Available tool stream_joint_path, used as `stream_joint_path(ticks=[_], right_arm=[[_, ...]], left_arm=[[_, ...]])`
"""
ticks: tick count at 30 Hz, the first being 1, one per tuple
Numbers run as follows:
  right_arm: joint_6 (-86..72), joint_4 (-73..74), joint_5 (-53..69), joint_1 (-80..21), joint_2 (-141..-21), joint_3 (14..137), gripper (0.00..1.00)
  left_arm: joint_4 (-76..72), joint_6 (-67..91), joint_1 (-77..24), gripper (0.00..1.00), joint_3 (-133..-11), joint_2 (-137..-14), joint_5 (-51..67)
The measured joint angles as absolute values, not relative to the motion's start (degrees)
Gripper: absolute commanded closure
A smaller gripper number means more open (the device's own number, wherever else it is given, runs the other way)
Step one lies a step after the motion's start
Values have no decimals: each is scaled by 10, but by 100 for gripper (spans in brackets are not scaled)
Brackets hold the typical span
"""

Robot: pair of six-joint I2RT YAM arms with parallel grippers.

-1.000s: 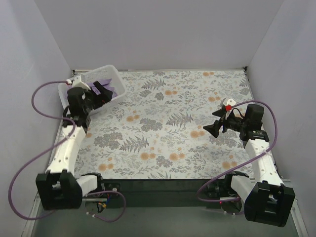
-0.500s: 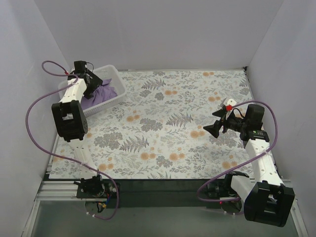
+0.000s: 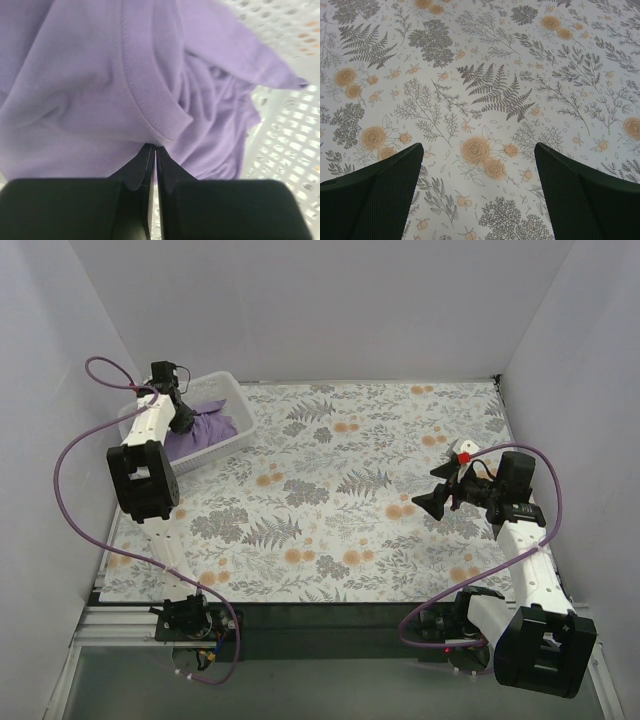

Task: Fold and stack the t-shirts
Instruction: Grab the tshirt from the pile

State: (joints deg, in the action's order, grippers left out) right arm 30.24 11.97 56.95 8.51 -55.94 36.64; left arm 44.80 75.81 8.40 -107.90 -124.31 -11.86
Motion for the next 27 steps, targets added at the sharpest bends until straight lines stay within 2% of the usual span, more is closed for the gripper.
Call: stream_joint_path(ticks=[6, 12, 17, 27], right_arm=[[302, 120, 570, 89, -559, 366, 2], [302, 121, 571, 94, -559, 366, 2], [303, 121, 572, 101, -559, 366, 2], [304, 121, 580, 122, -558, 365, 2]], left_arm=[[418, 722, 73, 100, -1081, -1184, -91], [305, 705, 40, 100, -996, -958, 6], [196, 716, 7, 100, -1004, -818, 96], [96, 768, -104, 100, -1086, -794, 184]])
